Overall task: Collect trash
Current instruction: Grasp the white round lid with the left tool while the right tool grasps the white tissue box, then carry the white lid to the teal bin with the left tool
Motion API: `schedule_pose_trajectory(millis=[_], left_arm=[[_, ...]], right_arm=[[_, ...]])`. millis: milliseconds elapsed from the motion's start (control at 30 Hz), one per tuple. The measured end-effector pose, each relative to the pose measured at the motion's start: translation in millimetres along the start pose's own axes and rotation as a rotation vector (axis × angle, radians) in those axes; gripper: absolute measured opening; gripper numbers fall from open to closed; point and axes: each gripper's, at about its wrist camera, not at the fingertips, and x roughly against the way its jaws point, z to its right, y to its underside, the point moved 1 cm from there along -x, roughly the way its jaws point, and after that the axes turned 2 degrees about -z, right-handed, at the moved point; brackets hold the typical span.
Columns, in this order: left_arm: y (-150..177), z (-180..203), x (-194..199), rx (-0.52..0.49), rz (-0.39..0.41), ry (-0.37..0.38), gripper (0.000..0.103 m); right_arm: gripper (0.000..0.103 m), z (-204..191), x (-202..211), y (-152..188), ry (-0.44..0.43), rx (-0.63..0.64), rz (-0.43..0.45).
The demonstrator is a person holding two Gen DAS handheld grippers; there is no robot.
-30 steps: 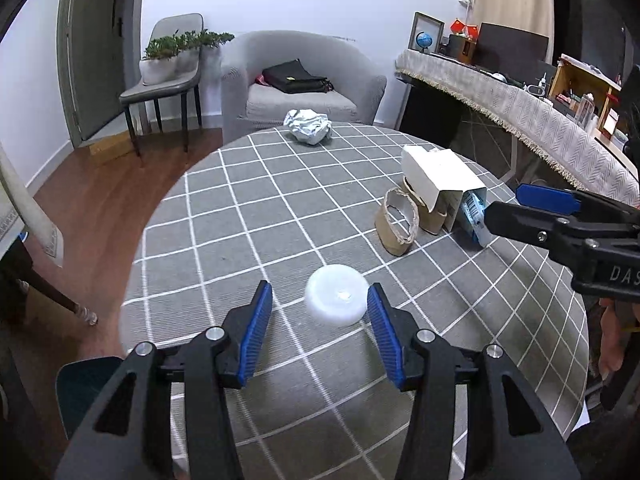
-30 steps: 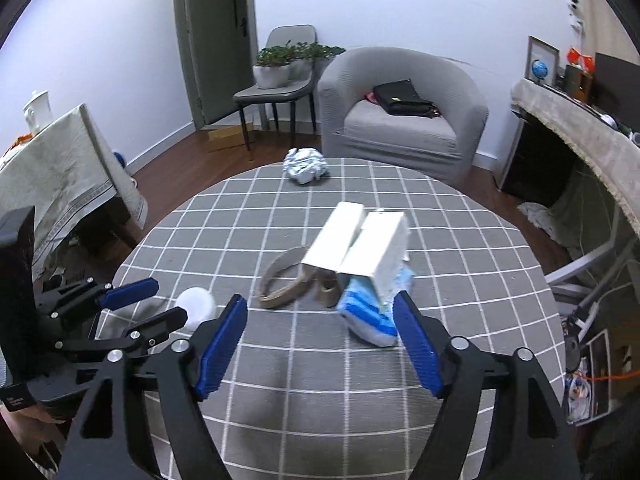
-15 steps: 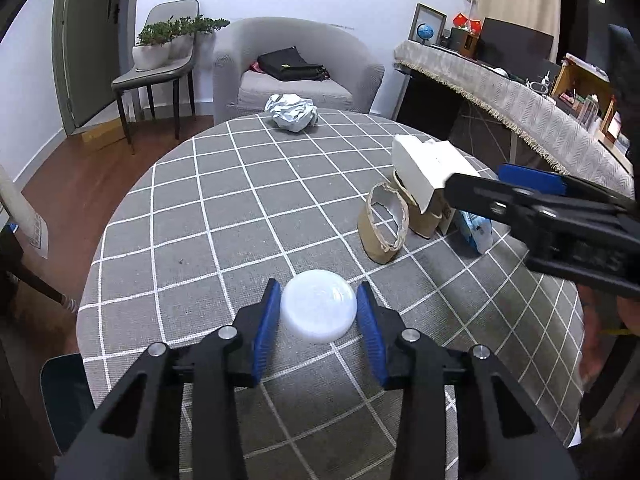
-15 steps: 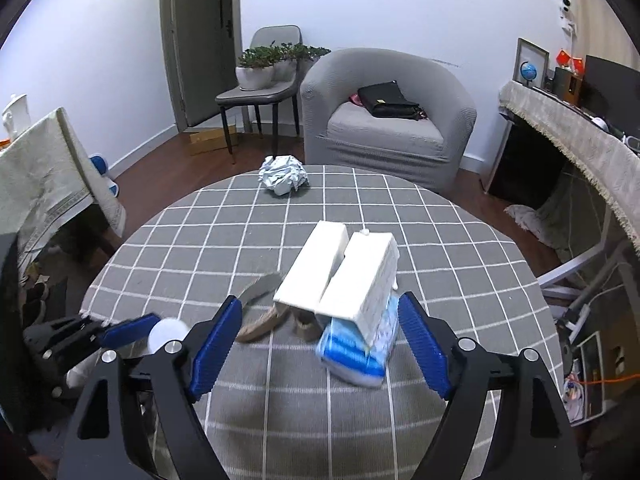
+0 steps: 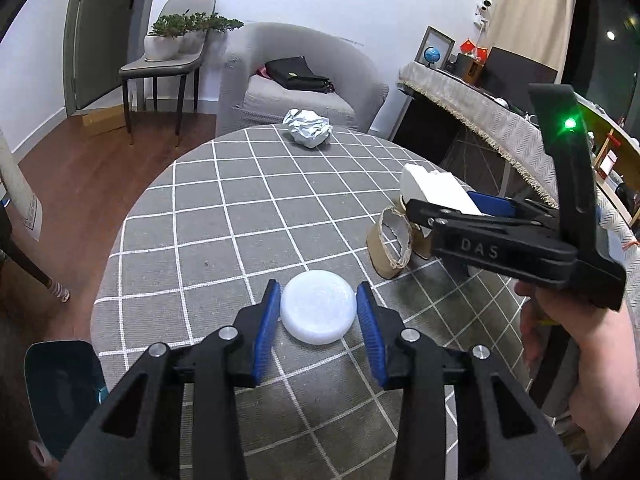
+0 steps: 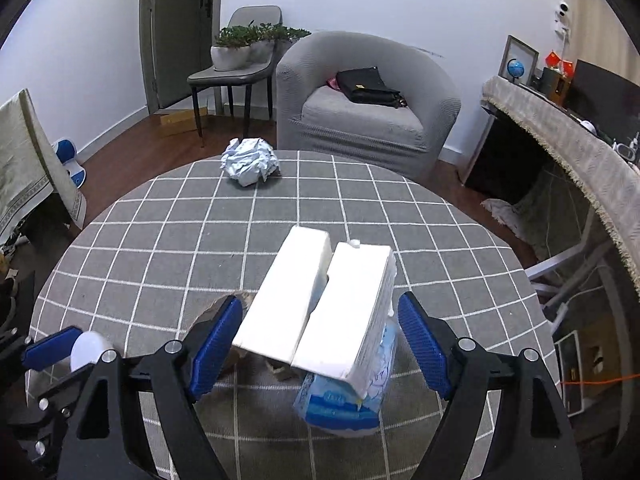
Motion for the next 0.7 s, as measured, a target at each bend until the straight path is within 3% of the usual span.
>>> schedule_pose_trajectory(millis=[100, 700], left_arm=[[0, -3, 3, -0.001, 0.002, 0.0, 0.042], [3, -38, 23, 0.046, 0.021, -0.014, 0.042]], right_arm=[[0.081, 1, -1, -1, 0.003, -0.012, -0.001], [0.055, -8, 1, -10, -0.008, 0.001, 0.011]])
